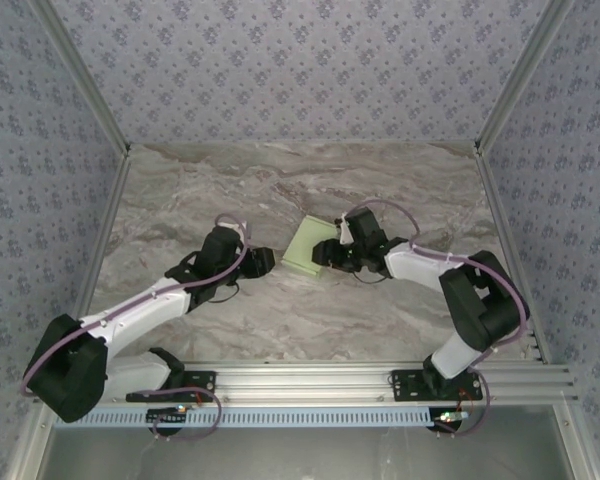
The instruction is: Fold the paper box
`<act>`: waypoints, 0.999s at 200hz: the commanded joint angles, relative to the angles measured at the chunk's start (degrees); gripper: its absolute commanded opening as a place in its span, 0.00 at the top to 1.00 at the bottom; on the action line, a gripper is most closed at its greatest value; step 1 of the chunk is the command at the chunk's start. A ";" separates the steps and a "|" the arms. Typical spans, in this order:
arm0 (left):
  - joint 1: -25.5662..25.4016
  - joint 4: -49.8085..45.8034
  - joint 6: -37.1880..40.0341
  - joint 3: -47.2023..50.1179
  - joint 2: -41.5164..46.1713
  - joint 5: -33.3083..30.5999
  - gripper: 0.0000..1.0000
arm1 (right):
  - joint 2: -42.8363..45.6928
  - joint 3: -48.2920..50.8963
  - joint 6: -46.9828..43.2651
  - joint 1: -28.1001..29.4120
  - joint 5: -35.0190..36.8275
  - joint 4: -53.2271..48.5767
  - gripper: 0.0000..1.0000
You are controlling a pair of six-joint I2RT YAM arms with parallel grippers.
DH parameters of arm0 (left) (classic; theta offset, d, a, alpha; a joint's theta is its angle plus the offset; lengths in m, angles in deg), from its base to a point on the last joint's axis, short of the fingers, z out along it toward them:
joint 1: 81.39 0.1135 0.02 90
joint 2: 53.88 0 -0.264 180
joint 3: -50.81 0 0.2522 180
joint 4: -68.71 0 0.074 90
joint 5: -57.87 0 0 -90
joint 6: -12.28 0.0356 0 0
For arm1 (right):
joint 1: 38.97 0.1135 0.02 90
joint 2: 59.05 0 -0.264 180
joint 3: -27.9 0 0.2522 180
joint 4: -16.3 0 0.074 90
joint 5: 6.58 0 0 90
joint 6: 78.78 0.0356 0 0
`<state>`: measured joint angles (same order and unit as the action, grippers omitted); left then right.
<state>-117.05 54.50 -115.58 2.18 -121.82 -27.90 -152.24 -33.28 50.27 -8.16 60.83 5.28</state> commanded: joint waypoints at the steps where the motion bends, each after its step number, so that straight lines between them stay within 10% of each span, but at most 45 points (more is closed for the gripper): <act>1: 0.80 -1.00 1.46 0.78 0.38 -0.37 0.46 | -3.42 -3.31 3.41 0.43 1.39 3.97 0.47; 84: 2.09 2.21 0.12 0.90 -3.03 0.83 0.46 | -13.90 -14.02 5.09 0.59 0.03 5.78 0.48; 200: 5.21 14.32 -6.88 -3.74 -20.85 6.73 0.46 | -6.14 -8.05 0.19 1.14 -1.37 4.65 0.47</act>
<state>-113.47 64.84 -121.31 2.02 -139.66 -22.65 -163.58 -43.00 53.43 -5.74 57.97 11.90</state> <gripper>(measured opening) 0.542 0.531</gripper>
